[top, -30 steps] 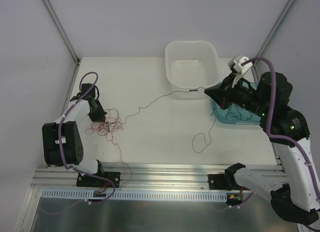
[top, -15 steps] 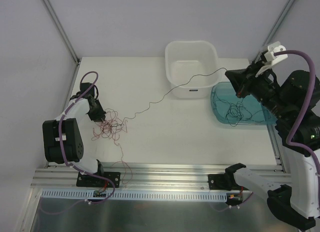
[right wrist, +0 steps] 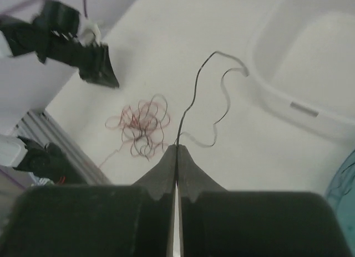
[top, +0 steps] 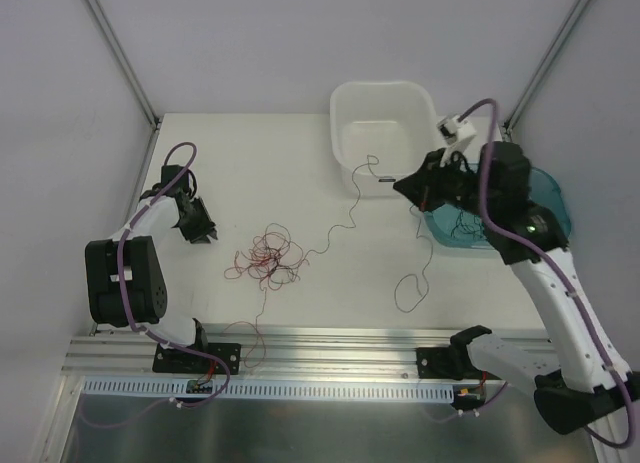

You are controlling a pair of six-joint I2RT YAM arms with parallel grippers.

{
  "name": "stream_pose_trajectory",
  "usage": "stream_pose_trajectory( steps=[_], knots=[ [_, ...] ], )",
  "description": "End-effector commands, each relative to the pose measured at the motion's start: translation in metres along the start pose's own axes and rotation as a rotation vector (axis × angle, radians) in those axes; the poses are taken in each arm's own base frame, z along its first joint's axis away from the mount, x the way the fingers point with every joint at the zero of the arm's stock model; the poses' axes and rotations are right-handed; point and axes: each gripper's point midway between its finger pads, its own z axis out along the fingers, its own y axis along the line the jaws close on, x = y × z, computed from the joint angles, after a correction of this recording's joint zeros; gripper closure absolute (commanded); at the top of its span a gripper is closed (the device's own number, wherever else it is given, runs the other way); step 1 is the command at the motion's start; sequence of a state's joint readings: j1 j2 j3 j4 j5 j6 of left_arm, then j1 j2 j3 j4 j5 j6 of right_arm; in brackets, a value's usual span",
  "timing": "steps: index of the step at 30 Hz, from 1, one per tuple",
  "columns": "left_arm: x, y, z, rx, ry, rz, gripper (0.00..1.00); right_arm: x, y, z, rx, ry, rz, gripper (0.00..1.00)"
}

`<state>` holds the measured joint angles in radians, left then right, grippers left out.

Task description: Untangle the cables

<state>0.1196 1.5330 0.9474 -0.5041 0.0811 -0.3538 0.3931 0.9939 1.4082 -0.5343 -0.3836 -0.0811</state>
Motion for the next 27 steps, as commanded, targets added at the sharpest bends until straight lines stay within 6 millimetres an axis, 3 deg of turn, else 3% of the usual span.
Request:
stream_pose_trajectory(
  steps=[1,2,3,6,8,10,13,16,18,23,27],
  knots=[
    [0.003,-0.018,-0.013,0.112,-0.002,0.008,0.74,0.096,-0.014,0.040,0.005,0.242,0.152,0.99],
    [0.006,-0.027,-0.016,0.146,0.002,0.025,0.64,0.113,-0.021,0.042,0.038,0.279,0.151,0.99],
    [0.012,-0.029,-0.016,0.159,0.010,0.032,0.59,0.130,-0.024,0.045,0.063,0.318,0.147,0.98],
    [0.025,-0.048,-0.027,0.215,-0.001,0.087,0.35,0.191,-0.044,0.045,0.176,0.475,0.136,0.89],
    [0.034,-0.062,-0.037,0.251,-0.016,0.129,0.24,0.221,-0.053,0.041,0.238,0.577,0.108,0.70],
    [0.044,-0.073,-0.047,0.279,-0.036,0.162,0.13,0.235,-0.049,0.038,0.241,0.635,0.060,0.54],
    [0.064,-0.089,-0.059,0.323,-0.043,0.217,0.09,0.235,-0.051,0.037,0.274,0.664,-0.075,0.38],
    [0.082,-0.096,-0.064,0.335,-0.050,0.270,0.08,0.222,-0.037,0.044,0.184,0.637,-0.169,0.27],
    [0.091,-0.100,-0.064,0.333,-0.053,0.313,0.09,0.212,-0.007,0.056,-0.001,0.604,-0.210,0.21],
    [0.097,-0.110,-0.057,0.297,-0.044,0.384,0.10,0.218,0.023,0.083,-0.210,0.660,-0.297,0.17],
    [0.101,-0.117,-0.044,0.258,-0.012,0.413,0.11,0.242,0.034,0.117,-0.326,0.719,-0.308,0.17]
  ],
)
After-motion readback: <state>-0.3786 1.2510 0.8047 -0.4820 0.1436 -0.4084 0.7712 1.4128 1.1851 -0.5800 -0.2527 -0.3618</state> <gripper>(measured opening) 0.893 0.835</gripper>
